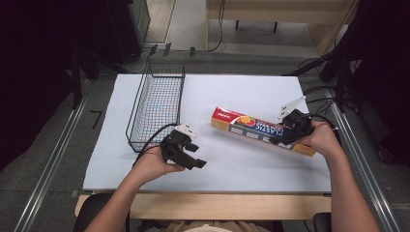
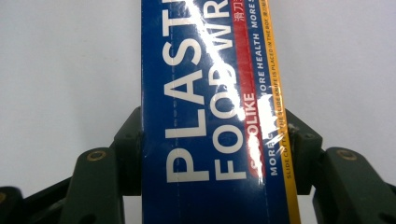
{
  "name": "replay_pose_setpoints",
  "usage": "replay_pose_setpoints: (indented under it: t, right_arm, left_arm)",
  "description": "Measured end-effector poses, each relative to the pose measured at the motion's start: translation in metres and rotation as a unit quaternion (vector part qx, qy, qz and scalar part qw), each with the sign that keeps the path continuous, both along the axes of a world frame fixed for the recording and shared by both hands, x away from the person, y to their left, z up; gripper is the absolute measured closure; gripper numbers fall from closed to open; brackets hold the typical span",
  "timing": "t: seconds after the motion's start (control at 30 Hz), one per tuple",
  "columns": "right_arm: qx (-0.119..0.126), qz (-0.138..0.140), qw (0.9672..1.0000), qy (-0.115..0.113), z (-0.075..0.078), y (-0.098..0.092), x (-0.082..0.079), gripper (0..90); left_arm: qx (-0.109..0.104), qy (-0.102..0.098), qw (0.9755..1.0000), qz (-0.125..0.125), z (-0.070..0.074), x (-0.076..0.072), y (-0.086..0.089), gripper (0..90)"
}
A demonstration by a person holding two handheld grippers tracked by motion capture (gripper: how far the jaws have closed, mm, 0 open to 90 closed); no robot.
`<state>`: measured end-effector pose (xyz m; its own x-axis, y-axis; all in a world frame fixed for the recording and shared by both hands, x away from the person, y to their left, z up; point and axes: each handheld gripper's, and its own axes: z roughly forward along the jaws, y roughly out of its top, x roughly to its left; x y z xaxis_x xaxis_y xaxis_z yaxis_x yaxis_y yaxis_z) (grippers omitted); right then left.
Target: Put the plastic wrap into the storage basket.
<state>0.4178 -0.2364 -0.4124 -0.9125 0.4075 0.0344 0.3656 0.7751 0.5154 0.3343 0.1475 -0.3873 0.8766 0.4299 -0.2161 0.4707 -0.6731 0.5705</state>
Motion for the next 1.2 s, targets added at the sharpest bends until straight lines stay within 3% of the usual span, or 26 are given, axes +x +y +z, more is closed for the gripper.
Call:
replay_pose_setpoints:
  t: [0.13, 0.23, 0.4, 0.7, 0.83, 1.2]
  right_arm:
    - [-0.004, 0.006, 1.0, 0.004, 0.001, 0.007, -0.01, 41.0]
    - [-0.01, 0.016, 0.9998, 0.007, 0.003, 0.012, -0.015, 41.0]
    - [-0.001, 0.02, 0.9997, 0.014, 0.004, 0.015, -0.018, 41.0]
    - [-0.012, 0.053, 0.9983, 0.024, 0.002, 0.025, -0.024, 40.9]
    - [-0.014, 0.063, 0.9977, 0.017, 0.005, 0.031, -0.033, 40.9]
    - [-0.017, 0.119, 0.9926, 0.016, 0.011, 0.046, -0.051, 40.9]
  left_arm:
    - [-0.008, -0.002, 1.0, -0.004, 0.009, 0.005, -0.002, 32.1]
    - [0.003, -0.014, 0.9998, -0.011, 0.015, 0.006, -0.006, 31.4]
    - [-0.011, -0.022, 0.9995, -0.022, 0.018, 0.006, -0.01, 29.1]
    - [-0.009, -0.028, 0.999, -0.033, 0.024, 0.012, -0.019, 27.0]
    - [-0.002, -0.035, 0.9984, -0.045, 0.029, 0.014, -0.024, 26.6]
    - [0.001, -0.039, 0.9966, -0.072, 0.041, 0.015, -0.043, 22.5]
